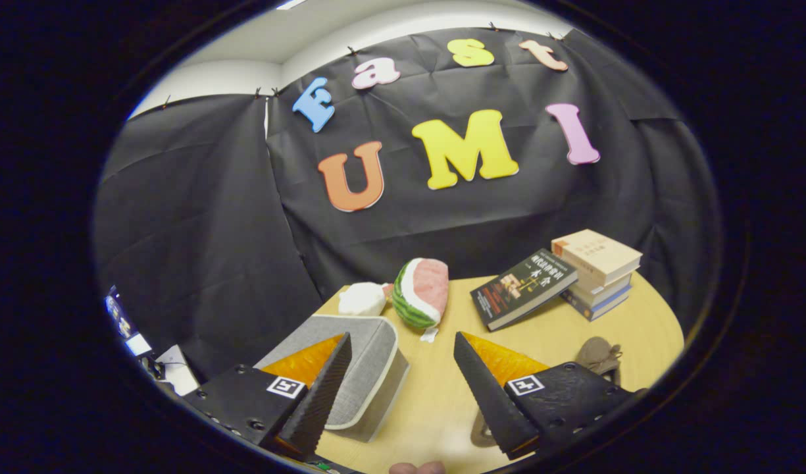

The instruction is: Open the storage box then place both shoes into the box .Put the left shoe in first, then the right shoe, with the right side of both shoes facing outward in a uniform manner.

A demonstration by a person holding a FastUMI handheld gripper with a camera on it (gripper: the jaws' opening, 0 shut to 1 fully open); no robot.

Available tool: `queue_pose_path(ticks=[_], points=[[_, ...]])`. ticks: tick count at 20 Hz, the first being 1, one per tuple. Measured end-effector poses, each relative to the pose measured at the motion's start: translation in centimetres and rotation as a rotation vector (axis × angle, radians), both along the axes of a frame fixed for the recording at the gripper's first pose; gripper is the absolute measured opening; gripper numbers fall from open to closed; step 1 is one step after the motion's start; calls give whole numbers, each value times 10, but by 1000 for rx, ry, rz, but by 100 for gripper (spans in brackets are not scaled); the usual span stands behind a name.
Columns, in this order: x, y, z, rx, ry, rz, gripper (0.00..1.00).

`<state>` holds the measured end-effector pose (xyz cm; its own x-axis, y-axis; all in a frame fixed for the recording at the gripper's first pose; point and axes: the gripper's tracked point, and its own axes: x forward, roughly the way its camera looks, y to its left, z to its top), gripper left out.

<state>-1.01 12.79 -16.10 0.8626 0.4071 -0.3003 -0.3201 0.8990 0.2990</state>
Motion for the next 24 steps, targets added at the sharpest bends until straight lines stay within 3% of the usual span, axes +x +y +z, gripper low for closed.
queue_pose_path(ticks=[6, 13, 24], points=[[2, 49, -55, 53, 109, 78, 95], [10, 75, -98, 136, 209, 92, 95], [18, 108, -121, 390, 373, 154, 96]])
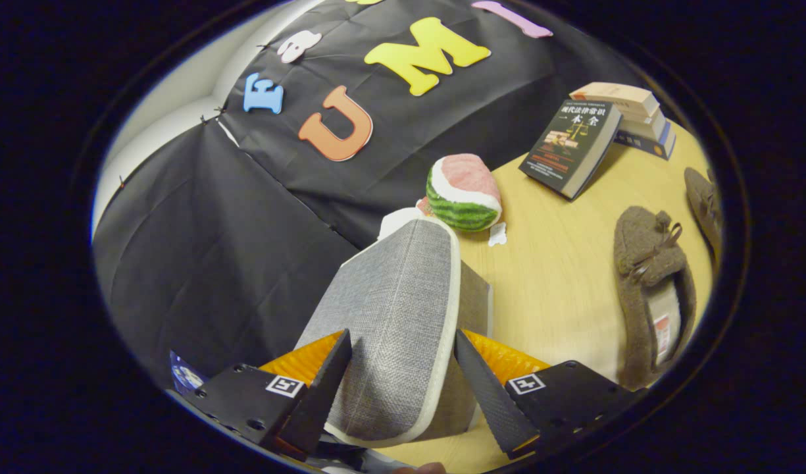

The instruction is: Open the storage box then place both shoes into the box .Put the left shoe in first, then the right shoe, with the right side of both shoes facing outward in a uniform manner.

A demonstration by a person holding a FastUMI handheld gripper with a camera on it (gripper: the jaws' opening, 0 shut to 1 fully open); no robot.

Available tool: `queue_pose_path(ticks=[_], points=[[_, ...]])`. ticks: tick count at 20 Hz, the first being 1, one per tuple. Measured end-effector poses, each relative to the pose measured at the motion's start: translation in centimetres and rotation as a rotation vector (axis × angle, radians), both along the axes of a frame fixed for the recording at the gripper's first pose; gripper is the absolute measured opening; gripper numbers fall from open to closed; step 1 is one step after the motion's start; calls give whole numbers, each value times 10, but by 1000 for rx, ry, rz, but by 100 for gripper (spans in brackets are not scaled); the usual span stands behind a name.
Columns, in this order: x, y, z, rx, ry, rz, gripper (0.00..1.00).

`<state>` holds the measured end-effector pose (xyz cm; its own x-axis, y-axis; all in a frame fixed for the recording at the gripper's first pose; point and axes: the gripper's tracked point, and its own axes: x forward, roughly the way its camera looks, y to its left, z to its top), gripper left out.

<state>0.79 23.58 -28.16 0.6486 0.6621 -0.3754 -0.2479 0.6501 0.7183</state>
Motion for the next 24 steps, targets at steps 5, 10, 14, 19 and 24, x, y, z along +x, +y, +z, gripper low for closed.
queue_pose_path(ticks=[5, 10, 14, 19, 24], points=[[8, -3, 1, 4, 43, 11, 94], [15, -32, 11, 32, 86, -25, 50], [10, -28, 31, 10, 78, 11, 4], [13, -19, 80, -27, 7, 47, 0], [4, 27, 165, -64, -139, 141, 0]])
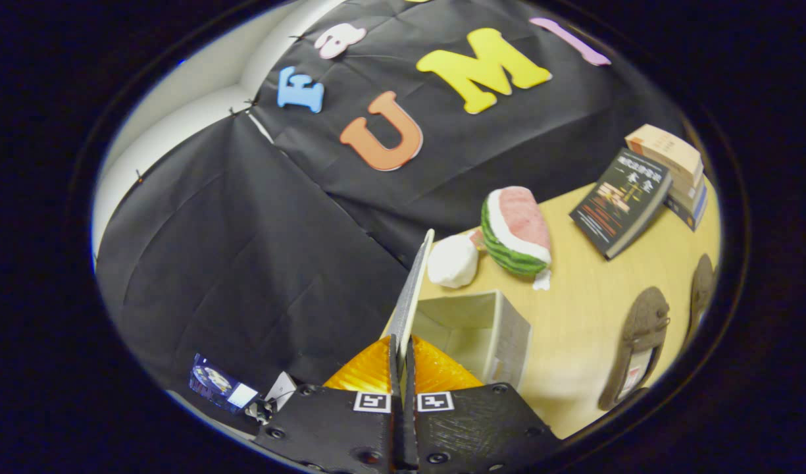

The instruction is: Open the storage box then place both shoes into the box .Put the left shoe in first, then the right shoe, with the right side of both shoes facing outward in a uniform manner.

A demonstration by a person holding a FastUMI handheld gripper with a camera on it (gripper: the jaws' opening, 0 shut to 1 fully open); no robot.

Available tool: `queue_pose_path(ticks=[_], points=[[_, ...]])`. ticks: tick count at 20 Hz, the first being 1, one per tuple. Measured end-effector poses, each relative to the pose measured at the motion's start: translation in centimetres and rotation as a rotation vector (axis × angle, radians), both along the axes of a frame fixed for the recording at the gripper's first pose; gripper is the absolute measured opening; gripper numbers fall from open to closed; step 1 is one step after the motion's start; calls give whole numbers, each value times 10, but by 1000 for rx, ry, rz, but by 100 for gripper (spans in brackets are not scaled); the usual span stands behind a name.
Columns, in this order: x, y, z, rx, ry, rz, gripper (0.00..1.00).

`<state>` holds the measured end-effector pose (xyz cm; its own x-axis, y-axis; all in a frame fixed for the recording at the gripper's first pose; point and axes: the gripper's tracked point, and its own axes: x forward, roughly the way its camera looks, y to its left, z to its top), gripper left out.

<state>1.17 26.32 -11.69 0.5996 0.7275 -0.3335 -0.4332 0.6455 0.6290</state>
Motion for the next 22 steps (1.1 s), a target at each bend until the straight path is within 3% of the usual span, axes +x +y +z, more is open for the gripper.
queue_pose_path(ticks=[7, 11, 13, 18, 22], points=[[-15, 105, 55, -36, -116, 151, 0], [-28, 163, 55, -57, -147, 223, 14], [-36, 182, 52, -81, -171, 258, 26], [-48, 196, 48, -127, -241, 267, 82], [-39, 158, 60, -178, -335, 166, 91]])
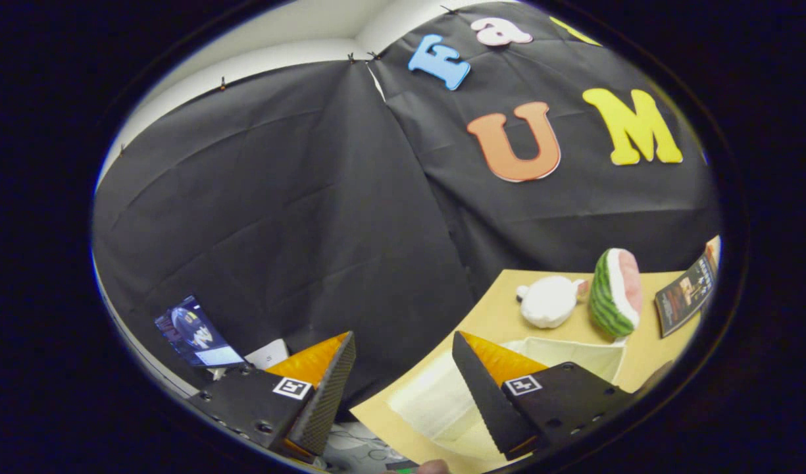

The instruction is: Open the storage box then place both shoes into the box .Put the left shoe in first, then the right shoe, with the right side of both shoes facing outward in a uniform manner.

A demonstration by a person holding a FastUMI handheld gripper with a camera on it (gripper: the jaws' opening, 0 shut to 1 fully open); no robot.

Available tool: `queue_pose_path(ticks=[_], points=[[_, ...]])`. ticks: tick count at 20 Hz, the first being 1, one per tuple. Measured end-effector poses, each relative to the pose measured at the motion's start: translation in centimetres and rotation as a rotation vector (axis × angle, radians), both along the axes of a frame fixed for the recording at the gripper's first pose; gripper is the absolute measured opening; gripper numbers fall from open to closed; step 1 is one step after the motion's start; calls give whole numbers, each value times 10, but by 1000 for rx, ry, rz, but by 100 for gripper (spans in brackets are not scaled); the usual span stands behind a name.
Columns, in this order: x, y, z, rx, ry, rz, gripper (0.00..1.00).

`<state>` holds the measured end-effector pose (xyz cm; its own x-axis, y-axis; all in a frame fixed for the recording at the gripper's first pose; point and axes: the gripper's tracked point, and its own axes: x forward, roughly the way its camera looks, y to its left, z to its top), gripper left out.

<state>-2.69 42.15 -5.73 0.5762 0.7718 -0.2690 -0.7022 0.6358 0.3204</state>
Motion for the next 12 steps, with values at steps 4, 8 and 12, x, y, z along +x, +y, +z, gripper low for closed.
queue_pose_path(ticks=[4, 8, 12], points=[[16, -72, 11, -20, -85, -167, 94], [27, -175, 3, -70, -98, -326, 94], [27, -279, -21, -126, -77, -451, 94]])
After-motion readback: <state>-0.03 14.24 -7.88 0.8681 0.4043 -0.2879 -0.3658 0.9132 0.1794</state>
